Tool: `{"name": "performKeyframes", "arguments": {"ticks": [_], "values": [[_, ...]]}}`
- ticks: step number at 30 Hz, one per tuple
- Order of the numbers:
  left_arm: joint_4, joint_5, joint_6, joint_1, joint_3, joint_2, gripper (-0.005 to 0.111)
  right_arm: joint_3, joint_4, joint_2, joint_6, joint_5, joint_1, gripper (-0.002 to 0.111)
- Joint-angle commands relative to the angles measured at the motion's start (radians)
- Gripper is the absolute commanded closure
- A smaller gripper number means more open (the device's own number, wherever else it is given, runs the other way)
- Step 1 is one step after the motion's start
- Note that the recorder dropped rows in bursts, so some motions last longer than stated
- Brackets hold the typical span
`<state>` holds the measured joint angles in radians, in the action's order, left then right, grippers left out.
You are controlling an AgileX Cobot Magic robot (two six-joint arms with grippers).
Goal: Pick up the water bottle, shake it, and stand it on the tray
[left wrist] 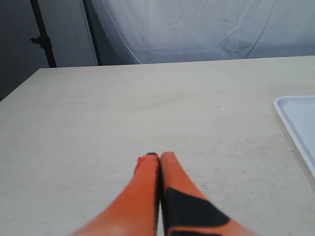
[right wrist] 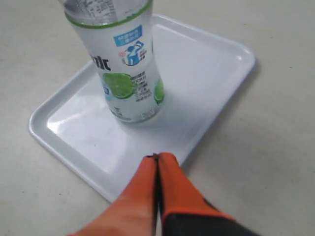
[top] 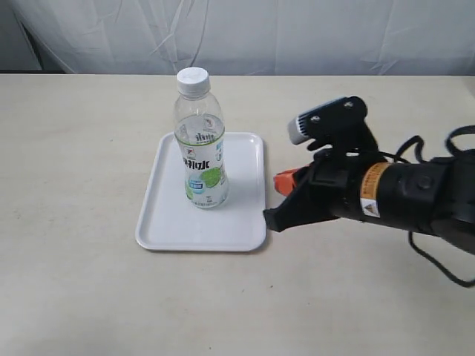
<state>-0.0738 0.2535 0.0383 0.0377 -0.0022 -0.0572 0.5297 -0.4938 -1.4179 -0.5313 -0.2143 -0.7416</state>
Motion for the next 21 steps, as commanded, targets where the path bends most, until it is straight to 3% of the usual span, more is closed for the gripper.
{"name": "performKeyframes", "arguments": {"ticks": [1,6,21], "values": [[0.009,-0.014,0.007,0.001,0.002,0.004,0.107,-0.065,0.026,0.209,-0.086,0.153,0.002,0.107],[0.009,-0.014,0.007,0.001,0.002,0.004,0.107,-0.073,0.146,0.417,-0.13,0.325,0.002,0.107],[0.009,-0.014,0.007,0.001,0.002,0.004,0.107,-0.092,0.112,0.736,-0.095,0.286,0.025,0.107]]}}
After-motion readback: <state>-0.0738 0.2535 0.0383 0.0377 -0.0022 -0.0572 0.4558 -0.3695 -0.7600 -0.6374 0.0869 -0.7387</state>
